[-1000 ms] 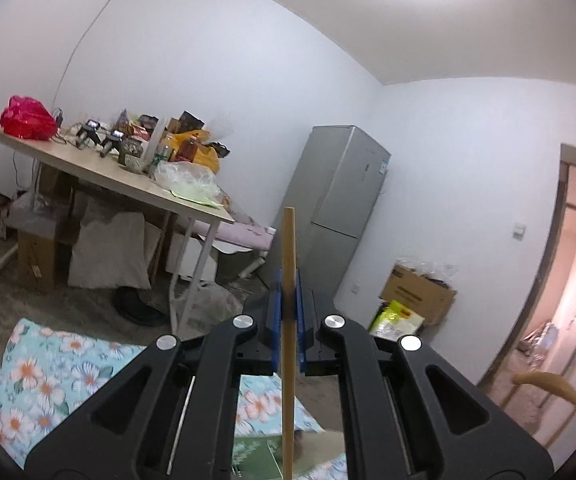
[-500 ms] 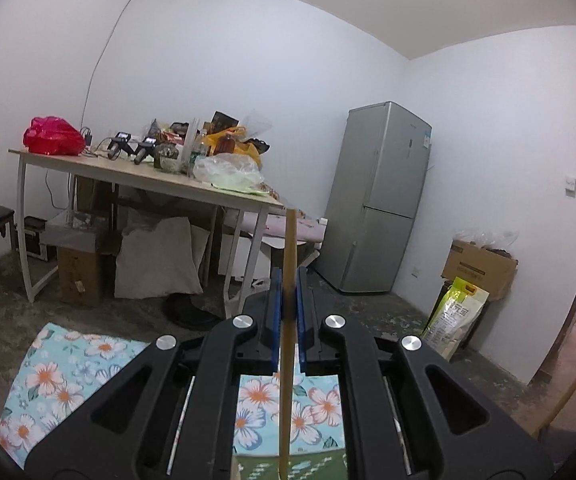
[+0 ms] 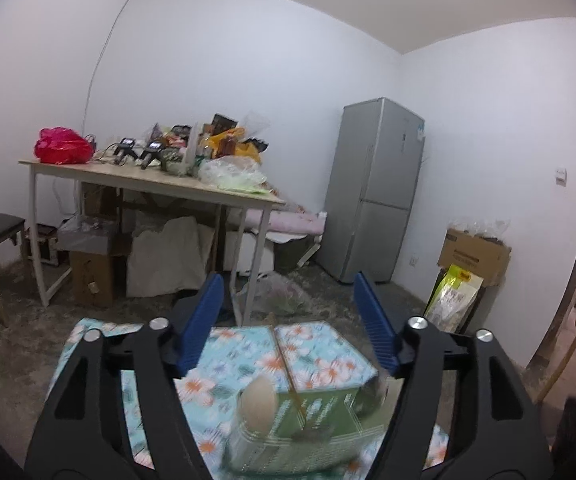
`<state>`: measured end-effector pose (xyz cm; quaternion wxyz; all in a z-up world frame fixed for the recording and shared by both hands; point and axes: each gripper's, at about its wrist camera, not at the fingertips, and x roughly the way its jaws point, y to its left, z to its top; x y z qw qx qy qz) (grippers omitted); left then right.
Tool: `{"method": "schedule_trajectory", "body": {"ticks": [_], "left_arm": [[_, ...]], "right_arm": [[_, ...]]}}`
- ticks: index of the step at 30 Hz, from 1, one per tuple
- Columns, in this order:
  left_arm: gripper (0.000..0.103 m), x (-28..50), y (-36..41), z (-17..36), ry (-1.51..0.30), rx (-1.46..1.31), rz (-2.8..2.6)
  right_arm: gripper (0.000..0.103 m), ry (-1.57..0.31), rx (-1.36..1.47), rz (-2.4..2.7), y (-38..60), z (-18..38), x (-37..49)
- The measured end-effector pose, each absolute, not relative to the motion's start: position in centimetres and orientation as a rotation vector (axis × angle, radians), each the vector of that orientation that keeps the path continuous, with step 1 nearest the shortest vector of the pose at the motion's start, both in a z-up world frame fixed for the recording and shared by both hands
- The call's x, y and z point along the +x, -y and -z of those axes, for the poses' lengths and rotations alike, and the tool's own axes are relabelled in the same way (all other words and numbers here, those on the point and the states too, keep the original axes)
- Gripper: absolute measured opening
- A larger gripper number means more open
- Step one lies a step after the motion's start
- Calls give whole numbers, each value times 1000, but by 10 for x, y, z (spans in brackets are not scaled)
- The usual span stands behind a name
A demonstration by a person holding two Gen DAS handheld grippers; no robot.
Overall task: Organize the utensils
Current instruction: 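Drop the chopstick into the caddy with the right tool while the left tool moves over the loose chopsticks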
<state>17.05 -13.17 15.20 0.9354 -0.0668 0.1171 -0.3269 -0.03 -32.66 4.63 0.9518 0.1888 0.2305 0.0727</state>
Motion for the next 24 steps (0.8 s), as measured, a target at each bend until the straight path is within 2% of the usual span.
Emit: {"method": "schedule_trajectory", "body": {"ticks": [12,24], "left_arm": [[88,104,50,-66,-476,-39,569],[90,85,-3,-27,-555,-137,433]], "right_arm": [[7,-367,339,-163,331,-87,17],[7,-132,287,-61,338,-155,98]]}}
